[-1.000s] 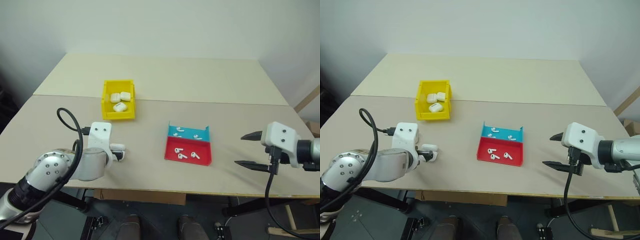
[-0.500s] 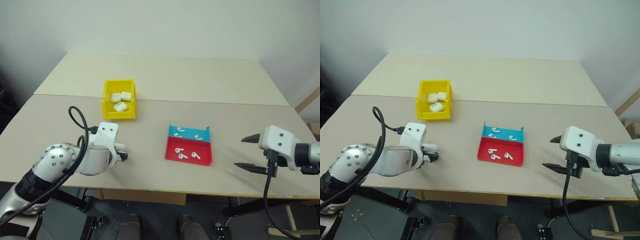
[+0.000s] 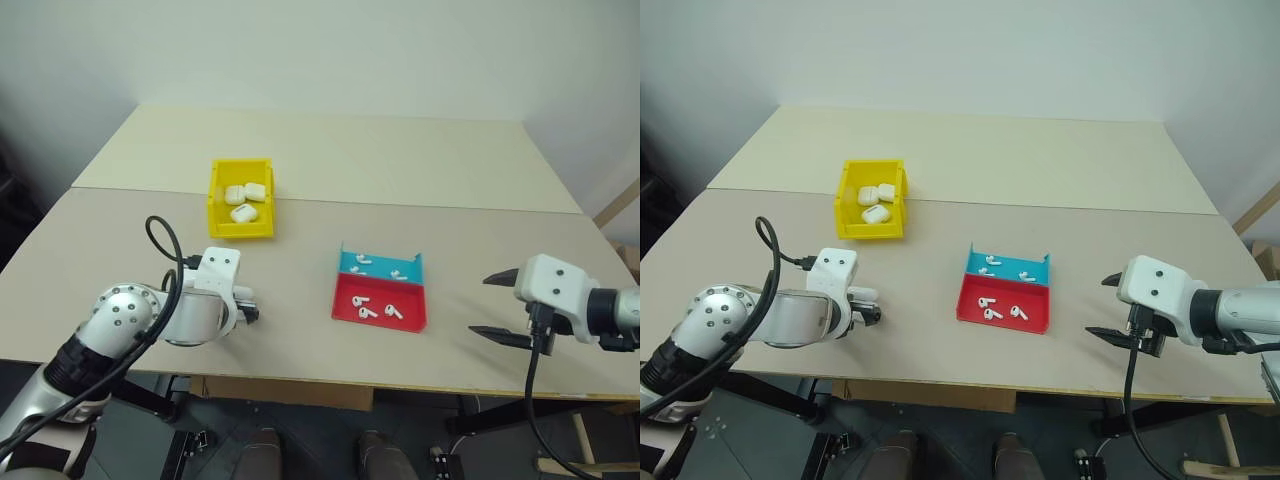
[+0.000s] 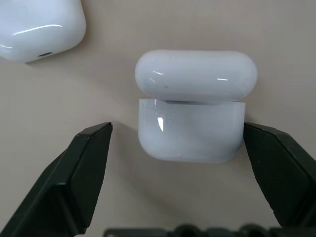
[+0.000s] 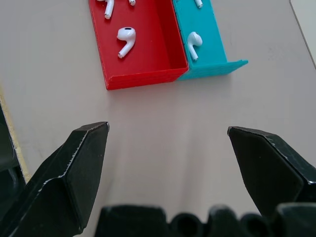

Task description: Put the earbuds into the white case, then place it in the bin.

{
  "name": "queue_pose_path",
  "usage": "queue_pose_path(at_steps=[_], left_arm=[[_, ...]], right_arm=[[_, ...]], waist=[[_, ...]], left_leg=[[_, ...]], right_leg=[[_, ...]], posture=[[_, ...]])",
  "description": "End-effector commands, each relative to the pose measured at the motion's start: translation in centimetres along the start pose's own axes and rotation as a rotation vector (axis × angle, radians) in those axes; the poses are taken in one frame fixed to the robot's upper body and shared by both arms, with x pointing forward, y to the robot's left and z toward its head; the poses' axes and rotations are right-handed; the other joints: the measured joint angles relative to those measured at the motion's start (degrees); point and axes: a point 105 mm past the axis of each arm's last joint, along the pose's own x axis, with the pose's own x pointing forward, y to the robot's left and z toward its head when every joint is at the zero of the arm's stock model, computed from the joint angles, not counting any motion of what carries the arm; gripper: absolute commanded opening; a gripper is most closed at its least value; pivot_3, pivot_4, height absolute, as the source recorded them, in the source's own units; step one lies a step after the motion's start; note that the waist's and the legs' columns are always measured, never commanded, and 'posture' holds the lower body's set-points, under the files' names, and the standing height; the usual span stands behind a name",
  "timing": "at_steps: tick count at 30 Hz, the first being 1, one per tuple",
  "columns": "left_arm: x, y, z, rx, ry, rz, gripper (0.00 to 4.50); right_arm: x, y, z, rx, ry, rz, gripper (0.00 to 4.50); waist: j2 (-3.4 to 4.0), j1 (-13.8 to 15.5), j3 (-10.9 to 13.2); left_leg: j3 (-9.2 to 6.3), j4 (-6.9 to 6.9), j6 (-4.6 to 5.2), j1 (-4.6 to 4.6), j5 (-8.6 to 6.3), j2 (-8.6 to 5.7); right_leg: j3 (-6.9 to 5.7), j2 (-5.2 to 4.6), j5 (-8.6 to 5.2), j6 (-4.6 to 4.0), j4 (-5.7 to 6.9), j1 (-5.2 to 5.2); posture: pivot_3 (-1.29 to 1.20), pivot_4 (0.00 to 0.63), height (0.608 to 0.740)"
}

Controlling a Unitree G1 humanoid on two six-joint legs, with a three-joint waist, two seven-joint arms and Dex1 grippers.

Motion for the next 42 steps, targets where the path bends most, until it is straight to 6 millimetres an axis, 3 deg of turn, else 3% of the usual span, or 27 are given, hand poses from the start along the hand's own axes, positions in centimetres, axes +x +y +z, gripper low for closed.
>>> queue_pose_path(at_steps=[1, 4, 10, 14, 18, 23, 28, 34, 39, 42], left_arm=[[-0.1, -0.1, 0.3, 0.002, -0.007, -0.005, 3.57], [0.0, -0.2, 0.3, -0.02, -0.002, -0.012, 2.77], [-0.3, 0.4, 0.5, -0.002, -0.015, 0.025, 2.77], [-2.8, 2.1, 1.3, 0.187, -0.099, 0.062, 2.77], [-5.4, 2.8, 1.7, 0.333, -0.235, 0.016, 2.77], [-7.8, 1.9, 2.8, 0.377, -0.519, -0.131, 2.77], [-8.2, 3.6, 4.4, 0.44, -0.828, -0.174, 2.77], [-7.7, 3.4, 4.3, 0.447, -1.062, -0.466, 2.77], [-7.3, 0.9, 3.6, 0.442, -1.149, -0.776, 2.77], [-7.1, -0.5, 3.2, 0.46, -1.21, -0.87, 2.77]], right_arm=[[-0.5, -0.4, 0.9, -0.04, -0.018, -0.033, 4.5], [-0.5, -0.4, 0.8, -0.039, -0.014, -0.034, 4.5], [-0.4, -0.5, 0.7, -0.042, -0.013, -0.044, 4.5], [-0.5, -0.9, 0.9, -0.053, -0.022, -0.064, 4.5], [-0.6, -1.5, 1.6, -0.083, -0.06, -0.086, 4.5], [-0.2, -2.4, 2.7, -0.117, -0.116, -0.122, 4.5], [0.0, -3.1, 4.1, -0.162, -0.181, -0.151, 4.5], [-0.1, -3.4, 5.8, -0.214, -0.255, -0.187, 4.5], [-0.1, -2.3, 7.0, -0.236, -0.272, -0.148, 4.5], [0.1, -1.3, 7.4, -0.199, -0.222, -0.063, 4.5]], waist=[[0.0, -0.1, 0.0], [0.01, -0.1, 0.0], [0.0, 0.0, 0.0], [-0.07, -0.7, 0.0], [-0.05, -1.0, 0.0], [-0.03, -1.2, 0.0], [0.01, -1.3, 0.0], [0.06, -1.2, 0.0], [0.07, -1.3, 0.0], [0.07, -1.3, 0.0]], left_leg=[[0.0, 0.0, 0.0, 0.0, 0.0, 0.0], [0.0, 0.0, 0.0, 0.01, 0.0, 0.0], [0.0, 0.0, -0.01, 0.01, 0.01, 0.0], [-0.01, -0.02, -0.02, -0.03, 0.01, 0.03], [0.02, -0.1, -0.03, -0.07, 0.01, 0.02], [0.05, -0.16, -0.13, -0.08, 0.07, 0.06], [0.08, -0.2, -0.18, -0.07, 0.1, 0.09], [0.1, -0.23, -0.15, -0.2, 0.08, 0.15], [0.06, -0.15, -0.1, -0.43, 0.07, 0.15], [0.05, -0.14, -0.08, -0.45, 0.06, 0.16]], right_leg=[[0.0, 0.0, 0.0, 0.0, 0.0, 0.0], [0.0, 0.0, 0.0, 0.0, 0.01, 0.0], [0.0, 0.0, 0.0, 0.0, 0.0, 0.01], [0.0, 0.04, 0.0, 0.0, 0.0, -0.05], [-0.03, 0.01, 0.01, 0.03, -0.19, -0.03], [-0.08, 0.03, 0.04, 0.0, -0.31, -0.04], [-0.08, 0.05, 0.09, -0.08, -0.4, -0.04], [-0.1, 0.06, 0.1, -0.11, -0.52, -0.08], [-0.14, 0.05, 0.16, 0.0, -0.54, -0.2], [-0.14, 0.06, 0.16, 0.01, -0.51, -0.21]], posture=[[0.0, 0.15, 0.74], [0.0, 0.15, 0.74], [0.0, 0.15, 0.74], [0.0, 0.15, 0.74], [0.0, 0.15, 0.74], [0.0, 0.15, 0.74], [0.0, 0.15, 0.74], [0.0, 0.15, 0.74], [0.0, 0.15, 0.74], [0.0, 0.15, 0.74]])
